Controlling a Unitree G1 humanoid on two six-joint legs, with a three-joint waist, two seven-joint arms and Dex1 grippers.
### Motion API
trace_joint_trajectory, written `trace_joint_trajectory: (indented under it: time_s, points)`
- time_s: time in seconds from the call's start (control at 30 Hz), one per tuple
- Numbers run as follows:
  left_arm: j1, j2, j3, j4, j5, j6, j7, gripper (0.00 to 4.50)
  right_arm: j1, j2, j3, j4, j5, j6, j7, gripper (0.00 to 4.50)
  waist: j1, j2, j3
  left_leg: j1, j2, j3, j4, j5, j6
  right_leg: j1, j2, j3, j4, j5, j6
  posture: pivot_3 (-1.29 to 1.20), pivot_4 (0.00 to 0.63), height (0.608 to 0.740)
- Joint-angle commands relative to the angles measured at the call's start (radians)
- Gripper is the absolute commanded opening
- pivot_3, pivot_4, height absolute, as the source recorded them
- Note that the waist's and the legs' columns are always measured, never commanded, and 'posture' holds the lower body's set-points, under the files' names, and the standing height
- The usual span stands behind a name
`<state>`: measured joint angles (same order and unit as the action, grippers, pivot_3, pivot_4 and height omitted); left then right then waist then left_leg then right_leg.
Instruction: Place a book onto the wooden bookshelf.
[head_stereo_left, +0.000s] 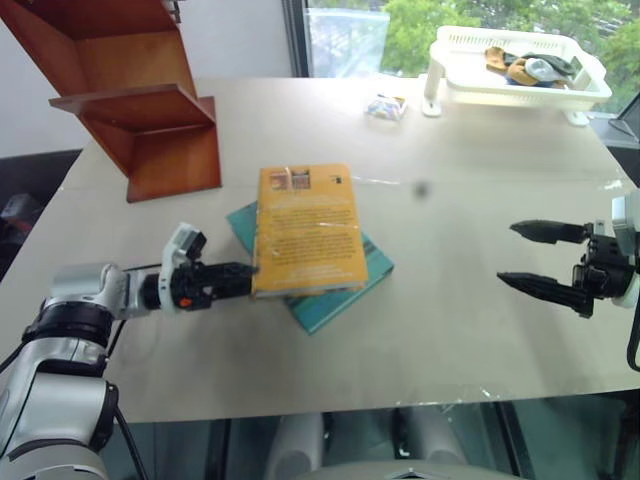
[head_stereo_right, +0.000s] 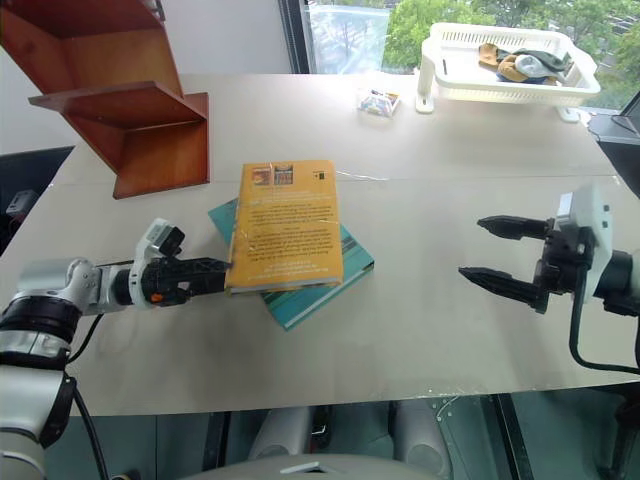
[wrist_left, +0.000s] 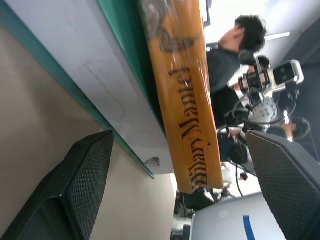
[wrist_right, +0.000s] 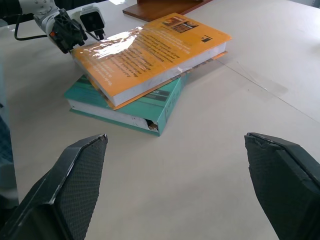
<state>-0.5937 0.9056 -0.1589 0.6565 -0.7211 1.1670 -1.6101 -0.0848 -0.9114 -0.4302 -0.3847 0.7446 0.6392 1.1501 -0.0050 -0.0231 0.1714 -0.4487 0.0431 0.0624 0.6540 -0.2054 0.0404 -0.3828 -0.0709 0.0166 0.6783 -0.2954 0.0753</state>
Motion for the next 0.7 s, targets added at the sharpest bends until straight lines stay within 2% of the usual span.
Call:
trace_joint_trajectory:
  time_s: [0.03, 0.07, 0.17, 0.2, 0.3, 0.47, 0.7]
  points:
    - [-0.016, -0.029, 0.048, 0.033, 0.004, 0.010, -0.003, 4.44, -0.006, -0.017, -0.012, -0.009, 0.006, -0.021, 0.000, 4.50, 0.001, 0.000, 0.000, 0.000, 0.000, 0.000, 0.000, 0.000, 0.000, 0.000, 0.000, 0.000, 0.000, 0.000, 0.000, 0.00, 0.150, 0.740]
    - [-0.026, -0.038, 0.060, 0.049, 0.006, 0.014, -0.002, 4.44, -0.005, -0.018, -0.012, -0.010, 0.007, -0.023, 0.000, 4.50, 0.001, 0.000, 0.000, 0.000, -0.001, 0.000, 0.000, 0.000, 0.000, 0.000, 0.000, 0.000, 0.000, 0.000, 0.000, 0.00, 0.150, 0.740]
    - [-0.041, -0.050, 0.069, 0.067, 0.019, 0.018, -0.003, 3.72, 0.000, -0.023, -0.009, -0.009, 0.002, -0.029, 0.002, 4.50, 0.000, 0.000, 0.000, 0.000, -0.001, 0.000, 0.001, 0.000, 0.000, 0.000, 0.000, 0.000, 0.000, 0.000, 0.000, 0.00, 0.150, 0.740]
    - [-0.039, -0.050, 0.063, 0.064, 0.019, 0.018, -0.004, 3.17, 0.003, -0.024, -0.009, -0.010, 0.001, -0.031, 0.003, 4.50, 0.000, 0.000, 0.000, 0.000, -0.001, 0.000, 0.001, 0.000, 0.000, 0.000, 0.000, 0.000, 0.000, 0.000, 0.000, 0.00, 0.150, 0.740]
    - [-0.020, -0.047, 0.061, 0.030, 0.000, 0.038, -0.004, 2.13, 0.010, -0.026, -0.009, -0.012, 0.000, -0.035, 0.002, 4.50, 0.000, 0.000, 0.000, 0.000, -0.001, 0.000, 0.001, 0.000, 0.000, 0.000, 0.000, 0.000, 0.000, 0.000, 0.000, 0.00, 0.150, 0.740]
    - [0.070, -0.009, 0.082, -0.108, -0.057, 0.105, -0.004, 0.07, 0.022, -0.025, -0.012, -0.015, -0.002, -0.040, 0.000, 4.50, -0.004, 0.000, 0.000, 0.000, 0.000, 0.000, 0.001, 0.000, 0.000, 0.000, 0.000, 0.000, 0.000, 0.000, 0.000, 0.00, 0.150, 0.740]
    - [0.203, 0.018, 0.175, -0.248, -0.098, 0.131, 0.033, 0.02, 0.026, -0.017, 0.006, -0.004, -0.009, -0.056, -0.005, 4.50, -0.007, 0.000, 0.000, 0.000, 0.003, 0.000, 0.001, 0.000, 0.000, 0.000, 0.000, 0.000, 0.000, 0.000, 0.000, 0.00, 0.150, 0.740]
